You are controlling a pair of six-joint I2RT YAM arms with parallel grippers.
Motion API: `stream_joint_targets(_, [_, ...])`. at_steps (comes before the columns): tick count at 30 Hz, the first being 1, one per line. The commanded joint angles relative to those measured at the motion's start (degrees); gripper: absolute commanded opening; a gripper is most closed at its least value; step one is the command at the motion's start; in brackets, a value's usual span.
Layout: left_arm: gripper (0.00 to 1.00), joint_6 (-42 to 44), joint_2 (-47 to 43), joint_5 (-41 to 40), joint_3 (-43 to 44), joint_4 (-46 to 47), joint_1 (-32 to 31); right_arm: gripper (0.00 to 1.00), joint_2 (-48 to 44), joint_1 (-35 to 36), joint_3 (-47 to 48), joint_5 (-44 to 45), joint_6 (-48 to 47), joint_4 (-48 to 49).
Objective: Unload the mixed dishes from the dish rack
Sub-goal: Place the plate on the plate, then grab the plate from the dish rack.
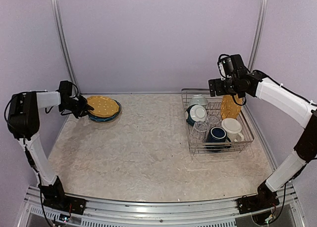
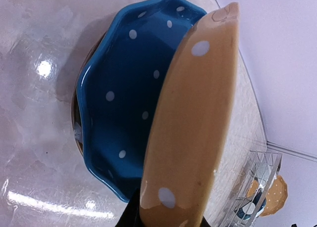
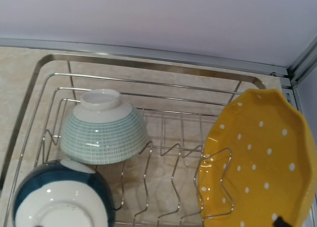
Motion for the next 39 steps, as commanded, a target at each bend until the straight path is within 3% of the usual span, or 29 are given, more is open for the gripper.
stream_joint_targets(1, [0.03,2.4,2.2,0.9,5.1,2.1,0.5,0.98,-1.8,-0.7,-0.6,0.9,-0.6,-1.5])
stream_joint_targets(6, [0.10,2.6,3.7,0.6,6.2,1.7,0.5,0.98,-2.4,-1.0,-0.7,1.9,-0.8,-2.1])
stream_joint_targets(15, [0.42,4.5,2.0,-3.1,4.6,-0.6,0.5,0.99,-3.0,-2.2,-0.9,2.8,-1.3,-2.4])
stream_joint_targets(21, [0.57,5.4,-0.7,-4.4,1.7,-1.0,0.5,0.99,-3.0,-3.5,-1.1,3.4,-1.5,-2.7])
stream_joint_targets(32, [0.73,6.2,-8.6,-5.8,-5.1,-2.0,-0.1,0.99,-2.5,-10.0,-2.1,3.8,1.3,-3.6])
stream_joint_targets(39, [0.77,7.1,-17.7,-5.4,-9.3,-3.7,-5.0,0.97,1.0,-16.7,-1.0,-0.5,1.1,-2.6])
